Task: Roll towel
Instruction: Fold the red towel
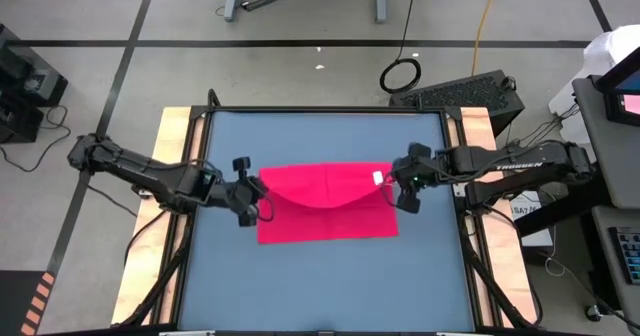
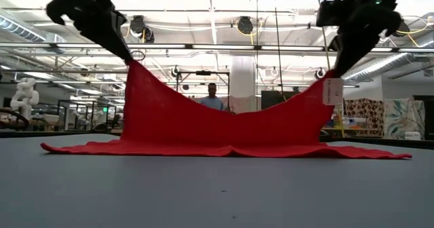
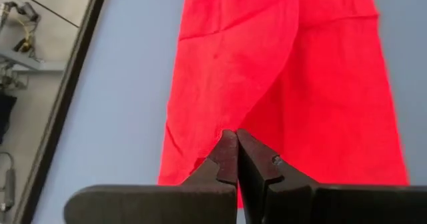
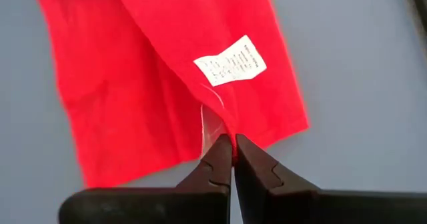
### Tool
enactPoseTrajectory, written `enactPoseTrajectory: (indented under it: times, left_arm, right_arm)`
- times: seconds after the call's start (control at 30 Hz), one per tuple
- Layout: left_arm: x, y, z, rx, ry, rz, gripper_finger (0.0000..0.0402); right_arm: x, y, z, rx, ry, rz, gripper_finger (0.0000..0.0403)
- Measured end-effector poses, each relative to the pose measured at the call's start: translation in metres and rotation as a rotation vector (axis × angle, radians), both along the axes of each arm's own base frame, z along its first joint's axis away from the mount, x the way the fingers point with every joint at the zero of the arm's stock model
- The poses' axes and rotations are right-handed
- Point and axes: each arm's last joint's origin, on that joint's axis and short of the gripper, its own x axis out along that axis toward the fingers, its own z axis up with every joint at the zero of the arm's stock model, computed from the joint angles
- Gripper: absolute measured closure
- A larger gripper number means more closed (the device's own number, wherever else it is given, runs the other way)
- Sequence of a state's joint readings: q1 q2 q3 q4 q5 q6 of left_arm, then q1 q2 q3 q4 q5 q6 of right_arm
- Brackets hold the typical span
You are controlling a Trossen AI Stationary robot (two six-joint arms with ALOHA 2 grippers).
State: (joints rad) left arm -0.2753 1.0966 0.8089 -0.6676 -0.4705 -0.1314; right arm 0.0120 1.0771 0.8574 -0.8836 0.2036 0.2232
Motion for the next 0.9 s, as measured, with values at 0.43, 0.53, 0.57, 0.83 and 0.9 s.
enactPoseTrajectory:
  times: [0.43, 0.53, 0.57, 0.83, 0.9]
  left_arm:
    - [-0.011, -0.016, -0.004, -0.081, 0.031, 0.041, 0.0402]
    - [-0.011, -0.018, -0.005, -0.096, 0.026, 0.049, 0.0402]
    - [-0.011, -0.019, -0.005, -0.099, 0.027, 0.051, 0.0402]
    - [-0.012, -0.027, -0.01, -0.11, 0.042, 0.038, 0.0401]
    - [-0.013, -0.027, -0.014, -0.115, 0.049, 0.05, 0.0402]
  right_arm:
    - [-0.001, 0.023, -0.003, 0.097, 0.018, 0.014, 0.0403]
    - [-0.001, 0.028, -0.004, 0.113, 0.019, 0.02, 0.0403]
    - [0.0, 0.03, -0.005, 0.114, 0.02, 0.022, 0.0403]
    - [0.01, 0.045, -0.019, 0.113, 0.09, 0.042, 0.0403]
    - [0.012, 0.048, -0.024, 0.107, 0.117, 0.053, 0.0403]
